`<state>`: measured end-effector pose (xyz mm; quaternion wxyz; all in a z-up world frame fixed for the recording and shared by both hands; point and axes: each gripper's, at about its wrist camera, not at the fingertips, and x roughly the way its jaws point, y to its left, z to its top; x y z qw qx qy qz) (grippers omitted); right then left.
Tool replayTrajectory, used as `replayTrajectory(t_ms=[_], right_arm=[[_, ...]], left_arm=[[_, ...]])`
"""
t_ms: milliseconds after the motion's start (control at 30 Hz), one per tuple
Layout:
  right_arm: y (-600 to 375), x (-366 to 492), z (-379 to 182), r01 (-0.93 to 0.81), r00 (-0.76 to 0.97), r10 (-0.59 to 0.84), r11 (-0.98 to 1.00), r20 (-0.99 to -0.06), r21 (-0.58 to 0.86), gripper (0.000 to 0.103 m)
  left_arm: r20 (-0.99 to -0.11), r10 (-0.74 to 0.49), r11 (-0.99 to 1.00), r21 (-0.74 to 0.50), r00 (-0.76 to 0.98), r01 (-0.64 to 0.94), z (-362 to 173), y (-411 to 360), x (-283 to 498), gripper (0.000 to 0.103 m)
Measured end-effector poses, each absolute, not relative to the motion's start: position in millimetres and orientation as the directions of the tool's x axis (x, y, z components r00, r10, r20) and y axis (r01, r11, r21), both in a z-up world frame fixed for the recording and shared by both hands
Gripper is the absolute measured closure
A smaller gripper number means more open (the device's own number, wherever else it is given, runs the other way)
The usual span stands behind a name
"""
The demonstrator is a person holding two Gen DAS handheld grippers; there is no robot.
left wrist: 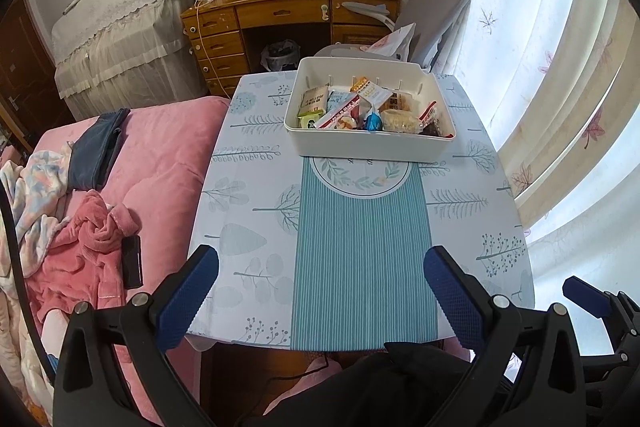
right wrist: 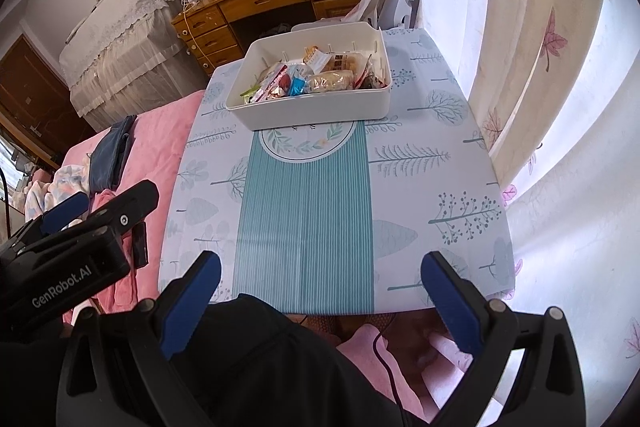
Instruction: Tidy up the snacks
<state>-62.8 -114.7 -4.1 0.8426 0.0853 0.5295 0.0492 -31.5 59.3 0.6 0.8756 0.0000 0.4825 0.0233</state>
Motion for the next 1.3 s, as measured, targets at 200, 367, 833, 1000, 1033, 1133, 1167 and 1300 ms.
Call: replayTrajectory(t_ms=[200,367,833,1000,1033,1133,1167,1300], right_arm=[[-114.9,-65.0,-4.8,0.015,0.435,0.169,0.981,-0.884,0.195,0.002],[-115.1,-64.8,-5.2,0.017,0.434,0.168,0.981,-0.885,0.194,0.002],[-114.3,-62.2,-11.5,0.021,0.409,0.169,0.981,-0.897,0.194,0.002],[-114.1,-59.7,-12.8,0.022,0.396,0.170,0.981,-0.902,0.194,0.002],[-113.9,-59.2,-12.9,0.022,0.394,0.170,0.981,-0.903,0.194,0.002],[-114.3,-59.3,-13.6,0.025,0.393,0.169,0.981,-0.904,0.195,0.002],[-114.5,-58.8,-14.5,0.025,0.392,0.170,0.981,-0.904,0.195,0.002],[-114.7,-58.3,-14.6,0.024,0.392,0.170,0.981,-0.904,0.195,0.002]], left_arm=[[-0.846,0.037,0.999,0.020,0.532,-0.038,0.0,59.4,-31.2,0.001],[-0.848,0.034,0.999,0.020,0.528,-0.032,-1.3,59.4,-30.0,0.001],[-0.867,0.031,0.999,0.017,0.498,-0.032,-8.8,58.9,-24.6,0.001],[-0.873,0.031,0.999,0.017,0.486,-0.034,-10.1,58.6,-22.8,0.001],[-0.873,0.031,0.999,0.017,0.486,-0.033,-10.1,58.7,-22.6,0.001],[-0.874,0.031,0.999,0.017,0.486,-0.033,-10.6,58.8,-22.4,0.001],[-0.874,0.032,0.999,0.018,0.486,-0.033,-10.6,58.7,-22.5,0.001],[-0.873,0.032,0.999,0.018,0.486,-0.034,-10.6,58.7,-22.2,0.001]])
